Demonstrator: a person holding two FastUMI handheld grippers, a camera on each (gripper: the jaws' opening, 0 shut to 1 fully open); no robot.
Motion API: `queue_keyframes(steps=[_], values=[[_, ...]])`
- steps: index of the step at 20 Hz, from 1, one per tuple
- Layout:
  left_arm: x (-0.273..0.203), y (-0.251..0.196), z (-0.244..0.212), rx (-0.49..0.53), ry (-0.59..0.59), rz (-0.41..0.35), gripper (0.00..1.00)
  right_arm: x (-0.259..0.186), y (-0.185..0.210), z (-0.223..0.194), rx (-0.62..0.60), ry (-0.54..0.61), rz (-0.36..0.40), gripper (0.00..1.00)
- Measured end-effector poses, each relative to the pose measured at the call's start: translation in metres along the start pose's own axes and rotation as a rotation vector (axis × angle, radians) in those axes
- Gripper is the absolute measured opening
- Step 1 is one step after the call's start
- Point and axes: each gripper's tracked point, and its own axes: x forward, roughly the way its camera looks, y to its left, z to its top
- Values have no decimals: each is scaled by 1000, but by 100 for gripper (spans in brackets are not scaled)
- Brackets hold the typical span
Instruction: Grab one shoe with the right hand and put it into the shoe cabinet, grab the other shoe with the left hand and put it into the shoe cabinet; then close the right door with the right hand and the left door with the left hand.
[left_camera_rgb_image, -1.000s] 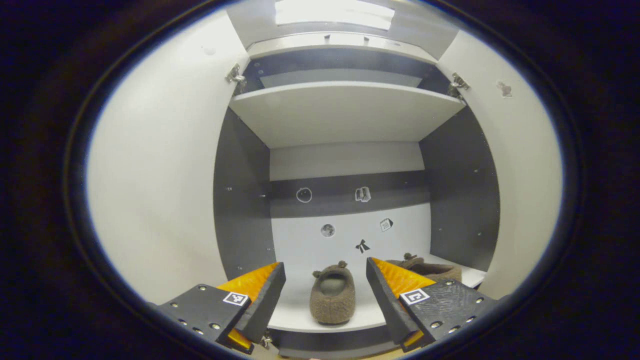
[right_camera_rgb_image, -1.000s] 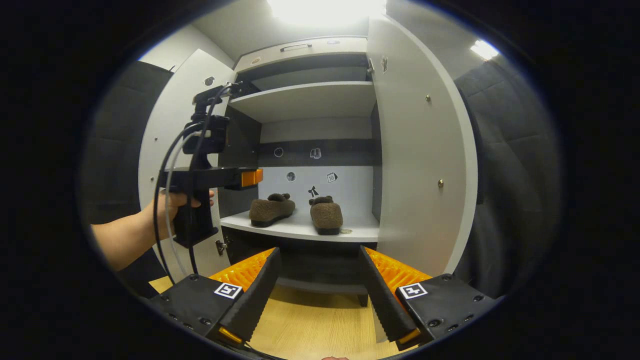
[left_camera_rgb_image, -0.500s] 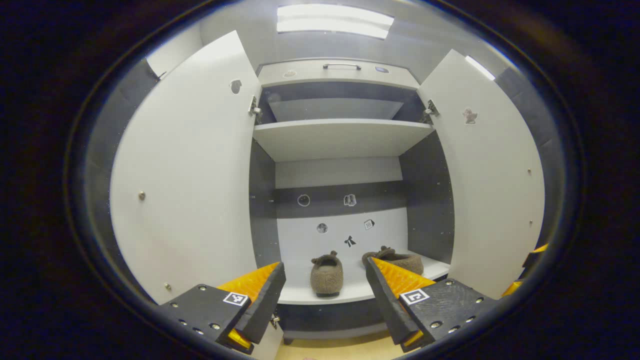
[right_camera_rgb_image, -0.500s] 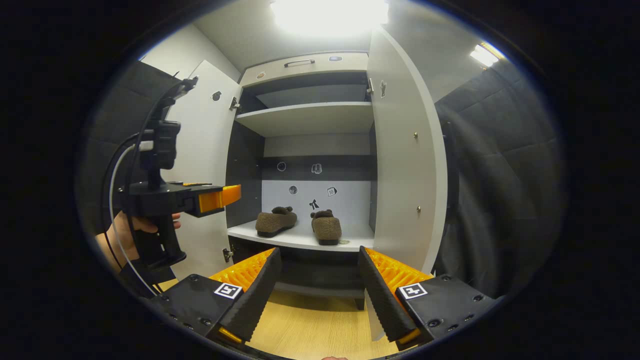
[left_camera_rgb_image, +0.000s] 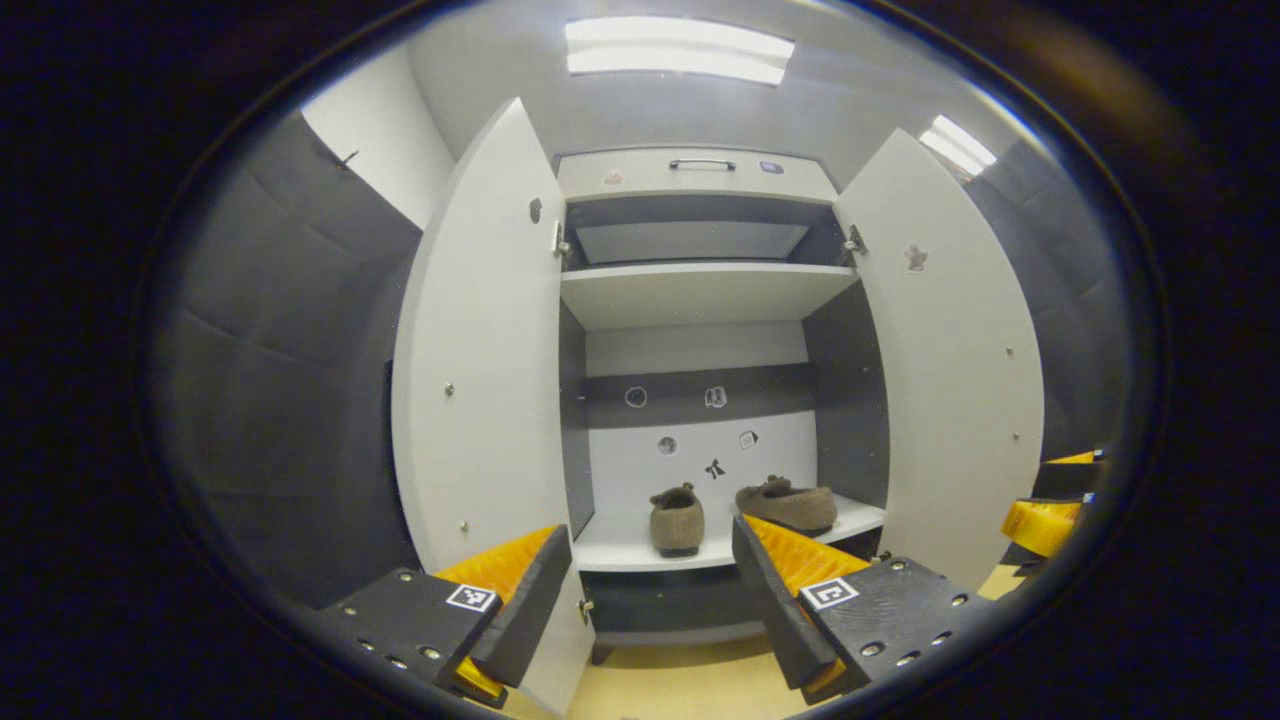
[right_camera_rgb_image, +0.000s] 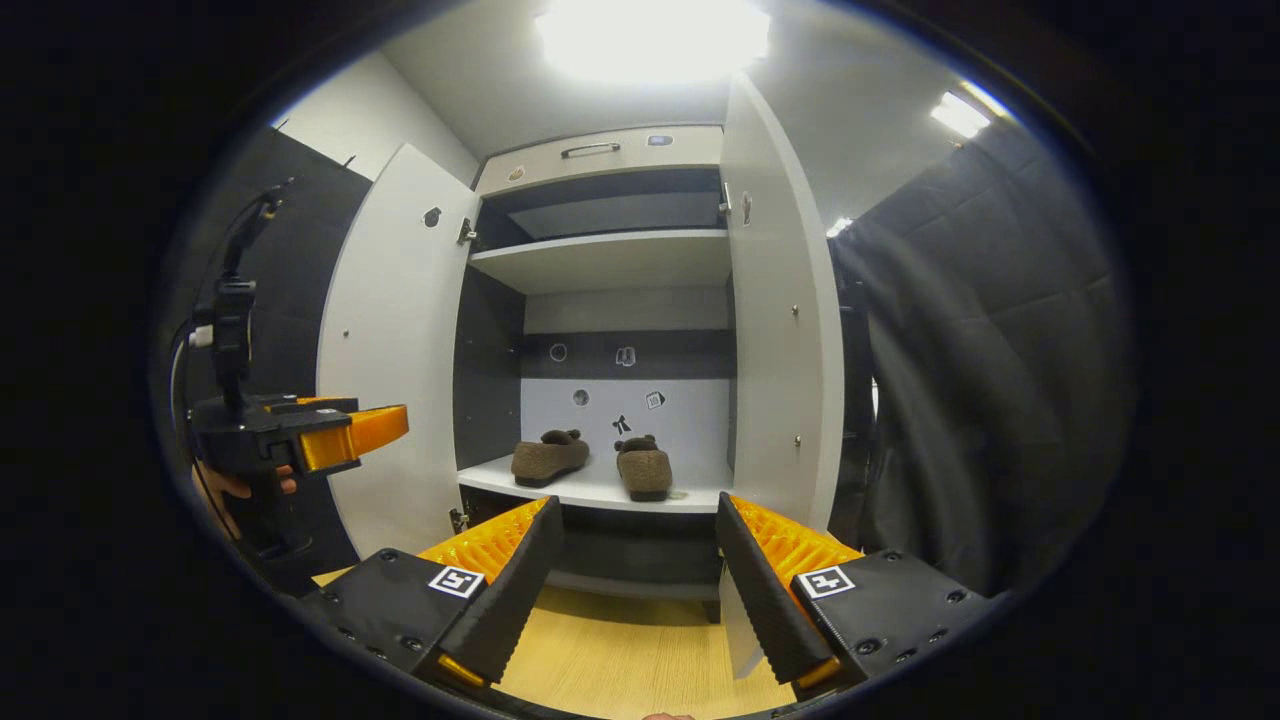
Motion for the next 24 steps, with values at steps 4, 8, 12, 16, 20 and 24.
queue_keyframes(steps=[4, 8, 12, 16, 20, 24], values=[[-32, 1, -8, 13, 14, -4, 93, -11, -1, 1, 18, 0, -3, 98], [-55, 4, -20, 12, 43, -6, 94, -23, -3, 0, 23, 0, -10, 98], [-73, 6, -19, 14, 40, -3, 100, -31, -7, -2, 19, 6, -25, 98], [-83, 10, -13, 11, 27, -1, 100, -39, -33, 5, 0, 1, -85, 98], [-86, 13, -12, 14, 23, 1, 100, -43, -77, 18, -13, -2, -189, 98], [-88, 13, -14, 18, 26, -1, 93, -43, -126, 30, -25, 0, -309, 98]])
